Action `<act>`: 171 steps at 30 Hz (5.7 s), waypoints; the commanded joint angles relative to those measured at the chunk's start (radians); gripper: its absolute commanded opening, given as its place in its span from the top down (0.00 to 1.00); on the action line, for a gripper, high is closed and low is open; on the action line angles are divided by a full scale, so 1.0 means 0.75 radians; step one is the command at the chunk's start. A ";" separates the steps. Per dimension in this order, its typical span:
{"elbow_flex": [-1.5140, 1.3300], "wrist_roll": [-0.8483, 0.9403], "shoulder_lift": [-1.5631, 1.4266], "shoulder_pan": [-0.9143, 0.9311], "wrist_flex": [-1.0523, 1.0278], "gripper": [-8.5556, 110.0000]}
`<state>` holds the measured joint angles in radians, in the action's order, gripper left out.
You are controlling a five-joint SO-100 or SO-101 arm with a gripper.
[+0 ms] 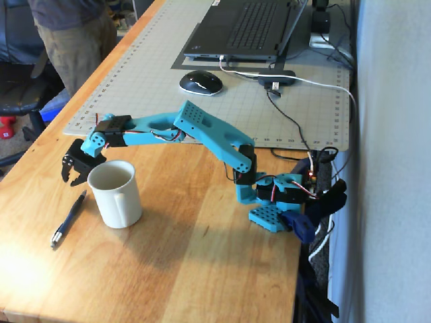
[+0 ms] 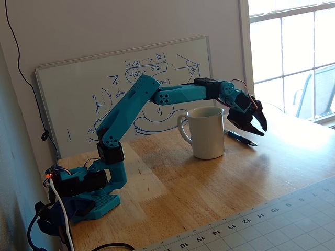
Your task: Grasp a pen and put it in a mug.
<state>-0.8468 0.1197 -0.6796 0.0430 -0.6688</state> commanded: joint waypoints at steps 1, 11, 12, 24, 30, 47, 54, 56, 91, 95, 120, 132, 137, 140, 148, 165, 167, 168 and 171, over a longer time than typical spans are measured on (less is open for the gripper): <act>0.104 -0.010 -0.006 0.039 0.016 0.90; 0.125 -0.010 0.053 0.031 0.018 0.90; 0.125 -0.010 0.051 0.025 0.018 0.90; 0.129 -0.010 -0.016 -0.076 0.020 0.89; 0.178 -0.008 -0.164 -0.094 0.037 0.89; 0.403 -0.010 -0.227 -0.260 0.016 0.89; 0.262 -0.053 -0.243 -0.432 0.016 0.89; 0.233 -0.129 -0.229 -0.464 0.016 0.90; 0.160 -1.152 -0.217 -0.139 0.037 0.90; 0.160 -0.974 -0.131 -0.070 0.035 0.89; 0.149 -0.927 0.029 -0.033 -0.010 0.86; 0.174 -0.927 -0.076 -0.084 -0.403 0.68; 0.176 -0.992 -0.166 -0.117 -0.470 0.67; 0.176 -1.080 -0.252 -0.127 -0.464 0.67; 0.174 -1.219 -0.303 -0.176 -0.454 0.67; 0.157 -1.291 -0.022 -0.168 -0.470 0.67; 0.155 -1.336 -0.022 -0.178 -0.472 0.67; 0.155 -1.358 -0.022 -0.182 -0.472 0.67; 0.153 -1.407 -0.022 -0.186 -0.472 0.67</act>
<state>-0.7424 -0.8974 -0.6565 -0.0736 -1.0170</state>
